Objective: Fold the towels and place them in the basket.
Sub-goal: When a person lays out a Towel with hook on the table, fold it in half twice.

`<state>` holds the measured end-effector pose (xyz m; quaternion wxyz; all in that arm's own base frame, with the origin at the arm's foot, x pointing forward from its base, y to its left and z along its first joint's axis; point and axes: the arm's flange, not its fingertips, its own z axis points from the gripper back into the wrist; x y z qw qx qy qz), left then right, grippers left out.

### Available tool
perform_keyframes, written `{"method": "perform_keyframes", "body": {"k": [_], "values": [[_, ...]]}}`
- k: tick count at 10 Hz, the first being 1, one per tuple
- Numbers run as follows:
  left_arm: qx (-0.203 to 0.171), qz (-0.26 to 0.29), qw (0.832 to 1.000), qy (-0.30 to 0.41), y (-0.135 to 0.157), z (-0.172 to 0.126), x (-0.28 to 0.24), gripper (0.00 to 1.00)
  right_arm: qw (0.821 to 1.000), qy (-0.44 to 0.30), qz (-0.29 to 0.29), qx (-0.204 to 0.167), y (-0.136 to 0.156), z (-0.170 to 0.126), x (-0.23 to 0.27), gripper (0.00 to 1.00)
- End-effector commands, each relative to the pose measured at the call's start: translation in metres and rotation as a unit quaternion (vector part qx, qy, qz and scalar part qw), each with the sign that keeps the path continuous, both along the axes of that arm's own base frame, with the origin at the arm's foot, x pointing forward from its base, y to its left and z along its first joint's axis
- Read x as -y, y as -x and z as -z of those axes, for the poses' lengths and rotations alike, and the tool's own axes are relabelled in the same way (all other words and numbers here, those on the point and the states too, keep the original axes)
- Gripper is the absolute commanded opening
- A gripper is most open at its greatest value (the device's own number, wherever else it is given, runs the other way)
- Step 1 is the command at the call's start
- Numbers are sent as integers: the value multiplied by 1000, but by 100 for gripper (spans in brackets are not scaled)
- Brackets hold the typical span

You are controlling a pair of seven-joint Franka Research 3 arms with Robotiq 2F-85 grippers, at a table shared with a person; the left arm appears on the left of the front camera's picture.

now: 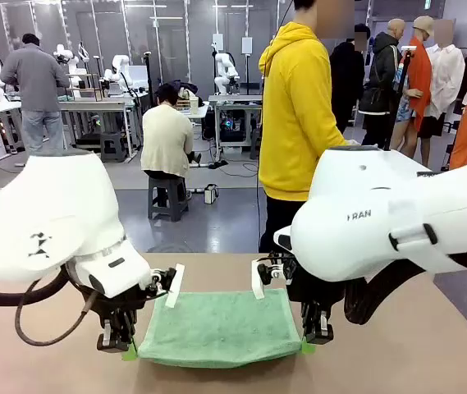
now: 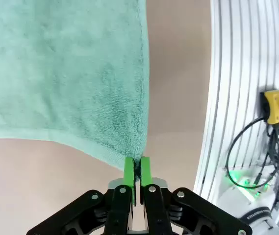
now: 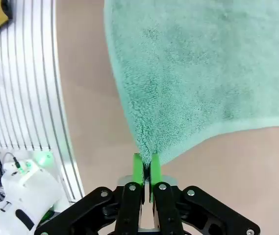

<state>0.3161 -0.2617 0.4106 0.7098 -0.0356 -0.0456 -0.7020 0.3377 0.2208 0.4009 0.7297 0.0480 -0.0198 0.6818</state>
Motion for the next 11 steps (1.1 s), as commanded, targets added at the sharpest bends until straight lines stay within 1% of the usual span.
{"method": "perform_keyframes", "body": {"k": [1, 2, 3, 4, 5, 6, 7, 9, 10, 11], "values": [[1, 6, 1000, 17, 0, -14, 0, 4, 1000, -9, 13, 5, 4, -13, -5, 0], [9, 0, 1000, 14, -12, -18, 3, 4, 1000, -9, 17, 11, -5, -19, -9, 0], [4, -7, 1000, 18, -30, -19, 8, 4, 1000, -4, 23, 10, -19, -19, -13, 0], [-6, -2, 1000, -3, -51, -14, 17, 4, 1000, 0, 21, -12, -37, -12, -19, 0], [-1, -5, 1000, -15, -69, -9, 24, 4, 1000, 9, 19, -20, -51, -6, -26, 0], [-4, -3, 1000, -13, -84, -4, 31, 4, 1000, 12, 17, -13, -65, -2, -32, 0], [-3, -10, 1000, -16, -97, 3, 34, 4, 1000, 15, 16, -14, -79, 4, -36, 0], [-4, -20, 999, -28, -117, 16, 32, 4, 999, 27, 24, -14, -99, 17, -37, 0], [-8, -23, 999, -26, -120, 18, 32, 4, 999, 24, 24, -17, -103, 20, -36, 0], [-14, -13, 1000, -23, -121, 19, 30, 4, 999, 22, 23, -22, -104, 21, -36, 0]]}}
